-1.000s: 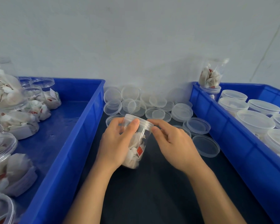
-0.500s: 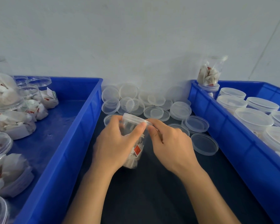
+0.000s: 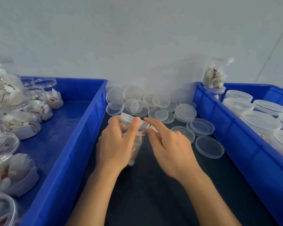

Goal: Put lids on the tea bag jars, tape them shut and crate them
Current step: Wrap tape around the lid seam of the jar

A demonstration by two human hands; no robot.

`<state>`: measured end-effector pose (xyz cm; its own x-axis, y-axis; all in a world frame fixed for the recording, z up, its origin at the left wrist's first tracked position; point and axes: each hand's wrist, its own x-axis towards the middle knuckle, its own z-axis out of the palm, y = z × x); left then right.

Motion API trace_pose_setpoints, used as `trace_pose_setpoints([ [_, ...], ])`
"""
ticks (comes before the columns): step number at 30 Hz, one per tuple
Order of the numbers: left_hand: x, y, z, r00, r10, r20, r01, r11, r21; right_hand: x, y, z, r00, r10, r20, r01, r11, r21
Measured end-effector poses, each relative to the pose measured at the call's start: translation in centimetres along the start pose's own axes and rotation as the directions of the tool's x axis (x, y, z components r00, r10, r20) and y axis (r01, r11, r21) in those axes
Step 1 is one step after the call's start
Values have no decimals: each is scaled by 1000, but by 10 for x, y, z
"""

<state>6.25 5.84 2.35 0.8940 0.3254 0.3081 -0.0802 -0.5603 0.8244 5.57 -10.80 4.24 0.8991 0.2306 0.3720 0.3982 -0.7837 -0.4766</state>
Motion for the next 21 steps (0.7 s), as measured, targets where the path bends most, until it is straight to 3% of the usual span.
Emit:
trace_pose_setpoints([
  [8, 0, -2, 3, 998, -8, 63, 13, 996, -88, 3, 16, -4, 999, 29, 45, -28, 999, -34],
  [21, 2, -2, -2, 987, -46, 157, 80, 973, -215, 5, 18, -2, 995, 79, 60, -84, 992, 97],
])
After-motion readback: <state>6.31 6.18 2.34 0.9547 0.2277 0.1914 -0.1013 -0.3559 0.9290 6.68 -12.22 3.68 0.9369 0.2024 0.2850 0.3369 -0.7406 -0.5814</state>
